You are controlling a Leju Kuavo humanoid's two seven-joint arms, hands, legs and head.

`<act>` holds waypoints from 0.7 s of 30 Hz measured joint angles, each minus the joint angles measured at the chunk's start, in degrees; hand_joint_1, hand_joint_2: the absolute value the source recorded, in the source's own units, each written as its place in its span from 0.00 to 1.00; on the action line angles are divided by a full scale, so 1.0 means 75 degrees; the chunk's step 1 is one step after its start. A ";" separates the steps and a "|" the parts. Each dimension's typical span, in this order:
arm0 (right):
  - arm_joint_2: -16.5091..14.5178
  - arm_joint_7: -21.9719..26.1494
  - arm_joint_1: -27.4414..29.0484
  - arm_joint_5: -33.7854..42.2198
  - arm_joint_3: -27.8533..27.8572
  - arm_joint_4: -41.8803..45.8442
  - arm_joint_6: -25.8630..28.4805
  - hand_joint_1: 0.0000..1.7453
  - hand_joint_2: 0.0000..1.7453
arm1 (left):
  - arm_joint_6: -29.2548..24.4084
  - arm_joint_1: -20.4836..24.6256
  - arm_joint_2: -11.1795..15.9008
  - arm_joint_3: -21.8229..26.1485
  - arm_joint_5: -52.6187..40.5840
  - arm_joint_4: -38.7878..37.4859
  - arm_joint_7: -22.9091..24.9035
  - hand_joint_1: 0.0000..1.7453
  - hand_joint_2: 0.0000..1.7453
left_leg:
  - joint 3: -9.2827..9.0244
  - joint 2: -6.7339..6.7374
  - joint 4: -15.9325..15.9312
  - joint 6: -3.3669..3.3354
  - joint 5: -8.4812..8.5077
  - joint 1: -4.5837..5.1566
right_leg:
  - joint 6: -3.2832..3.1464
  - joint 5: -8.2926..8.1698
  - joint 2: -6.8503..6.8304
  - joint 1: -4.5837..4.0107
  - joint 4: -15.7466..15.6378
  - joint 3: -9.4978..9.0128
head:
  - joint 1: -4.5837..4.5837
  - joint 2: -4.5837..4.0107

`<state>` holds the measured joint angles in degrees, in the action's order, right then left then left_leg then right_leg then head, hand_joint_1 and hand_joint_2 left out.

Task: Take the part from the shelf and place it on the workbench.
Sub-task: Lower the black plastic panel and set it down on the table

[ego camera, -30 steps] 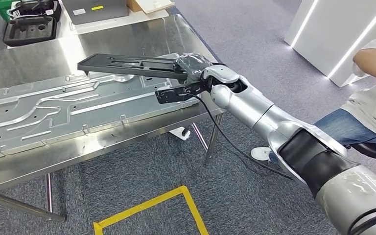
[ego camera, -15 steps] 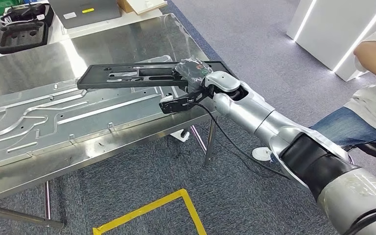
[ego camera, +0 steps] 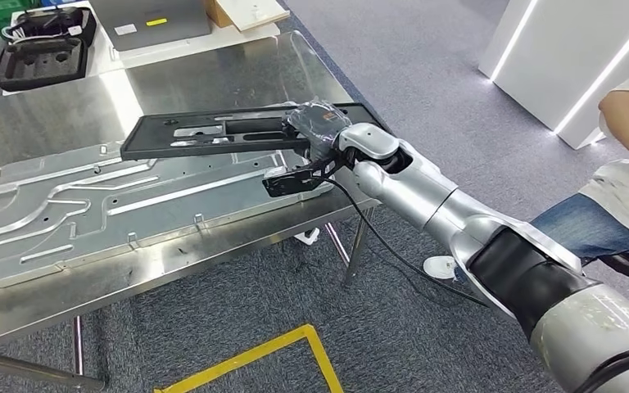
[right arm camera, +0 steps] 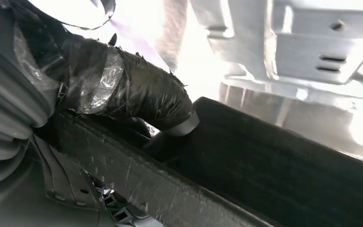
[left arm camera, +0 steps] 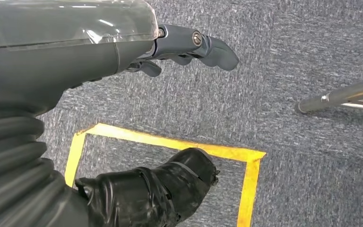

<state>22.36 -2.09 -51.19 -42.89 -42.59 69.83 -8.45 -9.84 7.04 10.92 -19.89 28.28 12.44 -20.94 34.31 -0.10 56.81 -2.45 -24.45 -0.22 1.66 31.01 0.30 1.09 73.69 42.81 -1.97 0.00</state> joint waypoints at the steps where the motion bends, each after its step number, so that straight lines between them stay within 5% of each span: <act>1: 0.0007 0.0018 0.0025 -0.0065 -0.0001 0.0005 -0.0016 1.00 1.00 | 0.0003 -0.0005 -0.0007 0.0000 -0.0004 0.0000 0.0000 0.00 1.00 | -0.0017 -0.0010 0.0072 0.0039 -0.0073 -0.0027 | 0.0038 -0.0276 -0.0007 0.0033 -0.0279 -0.0050 | -0.0001 0.0000; 4: 0.0015 0.0071 0.0041 -0.0359 -0.0013 0.0063 -0.0061 1.00 1.00 | 0.0021 0.0007 0.0001 0.0000 -0.0035 0.0000 0.0000 0.00 1.00 | 0.0013 -0.0027 0.0379 0.0212 -0.0343 -0.0075 | 0.0091 -0.0853 -0.0008 0.0082 -0.1418 -0.0474 | -0.0008 0.0001; 9: 0.0036 0.0100 0.0200 -0.0892 -0.0086 0.0153 -0.0192 1.00 1.00 | 0.0039 0.0001 0.0009 0.0000 -0.0051 0.0000 -0.0011 0.00 1.00 | 0.0092 -0.0030 0.0589 0.0368 -0.0537 -0.0053 | -0.0202 -0.0726 0.0040 0.0071 -0.1519 -0.0568 | -0.0015 0.0001; 11: 0.0052 0.0097 0.0222 -0.1007 -0.0101 0.0174 -0.0218 1.00 1.00 | 0.0042 0.0010 0.0011 0.0000 -0.0052 0.0000 -0.0013 0.00 1.00 | 0.0411 -0.0009 0.1208 0.0429 -0.0803 -0.0066 | -0.0271 -0.0692 0.0037 0.0083 -0.1552 -0.0640 | -0.0009 0.0001; 13: 0.0069 0.0104 0.0257 -0.1086 -0.0102 0.0178 -0.0238 1.00 1.00 | 0.0052 0.0009 0.0005 0.0000 -0.0053 0.0000 -0.0015 0.00 1.00 | 0.0996 -0.0006 0.2199 0.0449 -0.1106 -0.0067 | -0.0320 -0.0642 0.0040 0.0058 -0.1579 -0.0723 | -0.0008 0.0000; 15: 0.0085 0.0114 0.0359 -0.1144 -0.0106 0.0166 -0.0253 1.00 1.00 | 0.0065 -0.0002 -0.0003 0.0000 -0.0055 0.0000 -0.0013 0.00 1.00 | 0.1390 -0.0007 0.2631 0.0386 -0.0999 -0.0046 | -0.0356 -0.0569 0.0055 0.0000 -0.1591 -0.0832 | -0.0008 0.0001; 16: 0.0096 0.0119 0.0415 -0.1168 -0.0114 0.0157 -0.0258 1.00 1.00 | 0.0072 -0.0005 -0.0006 0.0000 -0.0057 0.0000 -0.0012 0.00 1.00 | 0.1389 -0.0010 0.2437 0.0314 -0.0737 -0.0020 | -0.0372 -0.0527 0.0065 -0.0039 -0.1595 -0.0903 | -0.0008 0.0001; 19: 0.0132 0.0117 0.0490 -0.1181 -0.0135 0.0110 -0.0259 1.00 1.00 | 0.0081 0.0000 0.0023 0.0000 -0.0053 0.0001 0.0009 0.00 1.00 | 0.0875 -0.0031 0.1029 -0.0118 0.0175 0.0147 | -0.0395 -0.0423 0.0090 -0.0116 -0.1665 -0.1118 | -0.0025 0.0001; 21: 0.0161 0.0109 0.0525 -0.1160 -0.0137 0.0059 -0.0259 1.00 1.00 | 0.0071 0.0008 0.0066 0.0000 -0.0026 0.0001 0.0026 0.00 1.00 | 0.0647 -0.0035 0.0527 -0.0341 0.0305 0.0257 | -0.0359 -0.0413 0.0096 -0.0077 -0.1753 -0.1169 | -0.0038 0.0002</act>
<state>23.57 -1.27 -47.25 -51.59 -43.62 70.28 -10.39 -9.31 7.10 11.41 -19.89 28.09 12.45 -20.75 39.16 -0.36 60.76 -5.01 -22.16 1.71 -1.03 27.92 1.02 0.52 60.55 34.04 -2.25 0.01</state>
